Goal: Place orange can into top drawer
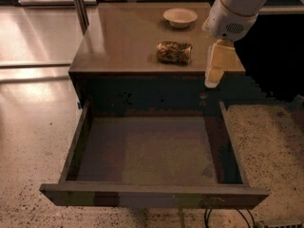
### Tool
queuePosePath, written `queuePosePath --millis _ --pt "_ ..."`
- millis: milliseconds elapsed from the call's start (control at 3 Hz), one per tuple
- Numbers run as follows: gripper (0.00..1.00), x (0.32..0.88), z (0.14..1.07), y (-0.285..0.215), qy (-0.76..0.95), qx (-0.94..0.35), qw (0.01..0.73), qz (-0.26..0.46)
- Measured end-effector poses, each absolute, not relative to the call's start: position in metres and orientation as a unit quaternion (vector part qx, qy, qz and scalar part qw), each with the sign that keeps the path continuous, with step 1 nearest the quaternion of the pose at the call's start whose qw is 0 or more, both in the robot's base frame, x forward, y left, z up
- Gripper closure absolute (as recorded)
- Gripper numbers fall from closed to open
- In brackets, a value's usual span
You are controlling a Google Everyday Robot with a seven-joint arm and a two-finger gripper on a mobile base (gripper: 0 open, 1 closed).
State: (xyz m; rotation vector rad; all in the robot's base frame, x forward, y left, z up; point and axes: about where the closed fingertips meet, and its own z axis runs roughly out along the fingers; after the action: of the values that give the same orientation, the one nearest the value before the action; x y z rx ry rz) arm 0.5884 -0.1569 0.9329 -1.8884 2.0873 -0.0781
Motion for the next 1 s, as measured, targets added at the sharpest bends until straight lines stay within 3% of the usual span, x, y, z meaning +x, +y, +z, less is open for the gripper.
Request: queuePosePath --millis 1000 --pt "0.0 0.7 0.869 -0.122 0.734 -0.66 0.16 -0.01"
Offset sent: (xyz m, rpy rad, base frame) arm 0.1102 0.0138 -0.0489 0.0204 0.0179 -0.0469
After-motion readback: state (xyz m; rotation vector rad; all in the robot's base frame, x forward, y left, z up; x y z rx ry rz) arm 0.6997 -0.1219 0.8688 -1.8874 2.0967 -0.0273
